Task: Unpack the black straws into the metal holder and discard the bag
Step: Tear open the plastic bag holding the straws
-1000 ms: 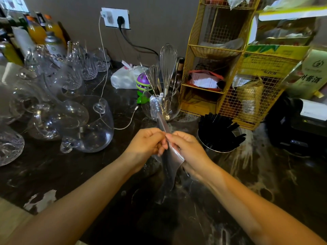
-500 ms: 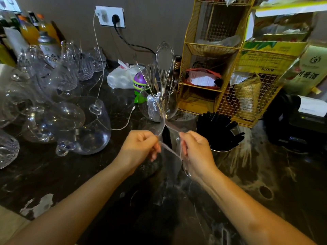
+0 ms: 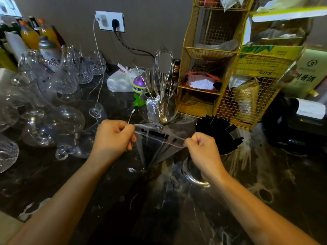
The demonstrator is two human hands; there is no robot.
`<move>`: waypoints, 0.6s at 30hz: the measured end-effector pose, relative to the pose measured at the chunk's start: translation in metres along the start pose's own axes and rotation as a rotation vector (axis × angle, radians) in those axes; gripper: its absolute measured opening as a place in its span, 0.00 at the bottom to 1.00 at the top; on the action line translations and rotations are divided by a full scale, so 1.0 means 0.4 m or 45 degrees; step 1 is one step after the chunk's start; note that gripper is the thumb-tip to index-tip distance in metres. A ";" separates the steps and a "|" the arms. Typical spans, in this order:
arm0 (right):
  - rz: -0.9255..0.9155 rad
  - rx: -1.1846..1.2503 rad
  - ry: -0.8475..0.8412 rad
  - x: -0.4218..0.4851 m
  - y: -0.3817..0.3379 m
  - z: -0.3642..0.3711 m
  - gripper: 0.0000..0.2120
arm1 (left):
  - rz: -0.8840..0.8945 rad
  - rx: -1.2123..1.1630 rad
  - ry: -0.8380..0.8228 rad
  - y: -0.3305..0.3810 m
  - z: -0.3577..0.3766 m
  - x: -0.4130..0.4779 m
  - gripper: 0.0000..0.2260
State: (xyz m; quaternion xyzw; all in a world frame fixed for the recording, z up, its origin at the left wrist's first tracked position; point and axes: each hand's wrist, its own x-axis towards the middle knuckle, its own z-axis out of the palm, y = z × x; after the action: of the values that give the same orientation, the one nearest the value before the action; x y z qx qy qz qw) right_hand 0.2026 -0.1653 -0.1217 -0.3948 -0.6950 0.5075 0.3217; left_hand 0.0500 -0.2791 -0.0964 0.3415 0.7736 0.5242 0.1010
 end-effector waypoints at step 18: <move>0.456 0.694 -0.625 0.013 -0.107 -0.095 0.21 | 0.654 0.416 -0.190 0.163 -0.023 0.085 0.16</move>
State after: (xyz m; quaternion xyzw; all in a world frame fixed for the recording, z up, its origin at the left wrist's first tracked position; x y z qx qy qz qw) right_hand 0.2230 -0.1509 -0.0699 -0.2771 -0.5116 0.8002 0.1457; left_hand 0.0475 -0.2503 -0.0282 0.5750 0.7264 0.3748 -0.0346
